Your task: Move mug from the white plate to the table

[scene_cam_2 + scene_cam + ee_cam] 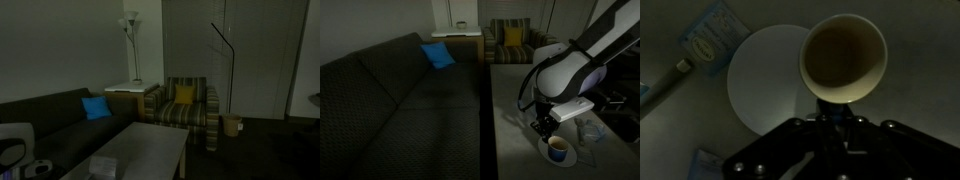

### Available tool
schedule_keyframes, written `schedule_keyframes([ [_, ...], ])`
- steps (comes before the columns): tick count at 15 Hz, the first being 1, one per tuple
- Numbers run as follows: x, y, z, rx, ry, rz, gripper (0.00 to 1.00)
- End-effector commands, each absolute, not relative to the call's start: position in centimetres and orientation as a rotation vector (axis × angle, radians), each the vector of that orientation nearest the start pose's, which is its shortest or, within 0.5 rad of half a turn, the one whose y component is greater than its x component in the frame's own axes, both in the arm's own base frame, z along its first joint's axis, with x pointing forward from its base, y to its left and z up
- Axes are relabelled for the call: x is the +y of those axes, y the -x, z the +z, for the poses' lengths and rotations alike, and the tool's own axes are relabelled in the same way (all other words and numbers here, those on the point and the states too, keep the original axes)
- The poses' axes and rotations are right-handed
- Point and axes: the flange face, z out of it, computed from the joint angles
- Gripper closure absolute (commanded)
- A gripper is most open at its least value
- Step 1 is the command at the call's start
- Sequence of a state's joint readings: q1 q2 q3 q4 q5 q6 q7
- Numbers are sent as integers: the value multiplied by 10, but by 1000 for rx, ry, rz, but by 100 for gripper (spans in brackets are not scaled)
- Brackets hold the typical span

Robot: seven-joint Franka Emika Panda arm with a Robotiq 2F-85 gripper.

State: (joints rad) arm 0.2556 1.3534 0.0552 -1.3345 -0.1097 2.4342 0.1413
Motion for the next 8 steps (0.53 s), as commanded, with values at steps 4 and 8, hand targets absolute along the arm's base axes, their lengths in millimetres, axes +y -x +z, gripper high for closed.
schedule_keyframes([
  [4,208,-619,-94,-461,3120,355,97],
  [8,211,-635,-97,-422,3012,238,97],
])
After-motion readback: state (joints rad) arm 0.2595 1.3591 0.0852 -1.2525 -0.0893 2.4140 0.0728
